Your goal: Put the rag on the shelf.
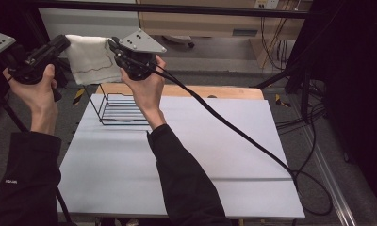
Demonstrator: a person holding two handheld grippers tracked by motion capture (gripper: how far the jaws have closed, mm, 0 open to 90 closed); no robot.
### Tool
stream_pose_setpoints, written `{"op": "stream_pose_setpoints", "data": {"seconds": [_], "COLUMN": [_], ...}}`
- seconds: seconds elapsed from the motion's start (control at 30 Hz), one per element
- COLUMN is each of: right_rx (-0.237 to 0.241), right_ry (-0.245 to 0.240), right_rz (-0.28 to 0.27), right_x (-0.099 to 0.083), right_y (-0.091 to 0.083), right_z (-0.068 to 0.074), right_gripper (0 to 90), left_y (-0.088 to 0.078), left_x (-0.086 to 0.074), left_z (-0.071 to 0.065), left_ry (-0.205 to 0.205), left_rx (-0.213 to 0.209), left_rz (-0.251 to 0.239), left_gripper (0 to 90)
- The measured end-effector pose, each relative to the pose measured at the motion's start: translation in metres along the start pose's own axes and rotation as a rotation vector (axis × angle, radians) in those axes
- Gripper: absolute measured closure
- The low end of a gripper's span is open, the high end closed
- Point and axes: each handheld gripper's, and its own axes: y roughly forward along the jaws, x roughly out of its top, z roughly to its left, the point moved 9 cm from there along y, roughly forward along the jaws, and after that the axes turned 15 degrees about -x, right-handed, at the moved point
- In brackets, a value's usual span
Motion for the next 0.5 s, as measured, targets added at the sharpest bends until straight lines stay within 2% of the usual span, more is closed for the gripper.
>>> {"op": "stream_pose_setpoints", "data": {"seconds": [0.13, 0.33, 0.5], "right_rx": [-0.007, -0.012, -0.016], "right_ry": [0.0, -0.004, 0.0], "right_rz": [-0.003, -0.007, -0.002], "right_x": [0.005, 0.009, 0.013], "right_y": [0.004, 0.011, 0.018], "right_z": [-0.003, -0.005, -0.008], "right_gripper": [83.7, 83.7, 83.7], "left_y": [0.005, 0.011, 0.019], "left_x": [0.005, 0.011, 0.015], "left_z": [0.002, 0.008, 0.013], "left_ry": [0.012, -0.008, 0.001], "left_rx": [0.011, 0.012, 0.026], "left_rz": [0.003, -0.016, -0.009], "left_gripper": [83.6, 83.6, 83.6]}}
